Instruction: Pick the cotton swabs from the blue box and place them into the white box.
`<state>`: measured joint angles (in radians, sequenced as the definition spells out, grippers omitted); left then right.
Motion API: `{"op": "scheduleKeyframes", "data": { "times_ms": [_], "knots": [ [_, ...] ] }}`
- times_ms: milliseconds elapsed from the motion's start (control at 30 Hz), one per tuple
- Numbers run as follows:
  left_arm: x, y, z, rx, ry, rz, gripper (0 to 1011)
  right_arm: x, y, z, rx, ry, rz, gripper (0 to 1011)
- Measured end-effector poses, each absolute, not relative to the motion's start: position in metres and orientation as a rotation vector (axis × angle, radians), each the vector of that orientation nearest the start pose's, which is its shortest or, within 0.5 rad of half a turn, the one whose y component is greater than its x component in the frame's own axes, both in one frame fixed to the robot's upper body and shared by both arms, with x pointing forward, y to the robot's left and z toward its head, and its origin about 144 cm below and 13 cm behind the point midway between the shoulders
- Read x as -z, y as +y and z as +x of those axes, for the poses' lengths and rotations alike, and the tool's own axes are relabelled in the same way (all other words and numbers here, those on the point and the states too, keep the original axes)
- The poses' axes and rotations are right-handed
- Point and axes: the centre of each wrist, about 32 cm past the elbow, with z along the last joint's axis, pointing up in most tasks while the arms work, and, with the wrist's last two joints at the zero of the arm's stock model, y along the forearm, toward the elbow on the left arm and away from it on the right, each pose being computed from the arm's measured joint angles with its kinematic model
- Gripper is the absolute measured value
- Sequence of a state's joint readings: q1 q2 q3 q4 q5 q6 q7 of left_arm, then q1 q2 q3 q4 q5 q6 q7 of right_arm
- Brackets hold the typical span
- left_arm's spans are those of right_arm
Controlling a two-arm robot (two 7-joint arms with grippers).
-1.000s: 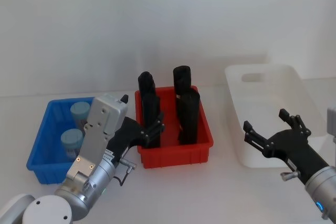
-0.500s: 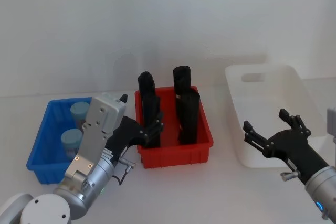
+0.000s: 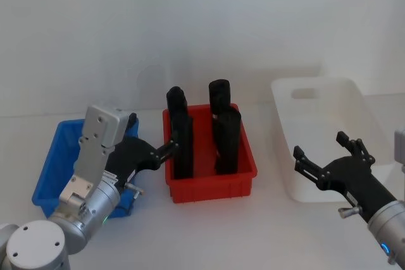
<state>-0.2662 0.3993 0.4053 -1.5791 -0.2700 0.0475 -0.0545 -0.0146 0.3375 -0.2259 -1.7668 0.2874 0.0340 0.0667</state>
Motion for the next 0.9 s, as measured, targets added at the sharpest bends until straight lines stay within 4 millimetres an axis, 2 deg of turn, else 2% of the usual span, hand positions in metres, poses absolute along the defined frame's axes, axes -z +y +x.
{"op": "scheduleKeyframes", "data": {
  "times_ms": [900],
  "knots": [
    [-1.188, 0.280, 0.545, -1.282, 0.027, 0.138, 1004, -1.189, -0.237, 0.443, 1.229, -0.075, 0.026, 1002]
  ]
}}
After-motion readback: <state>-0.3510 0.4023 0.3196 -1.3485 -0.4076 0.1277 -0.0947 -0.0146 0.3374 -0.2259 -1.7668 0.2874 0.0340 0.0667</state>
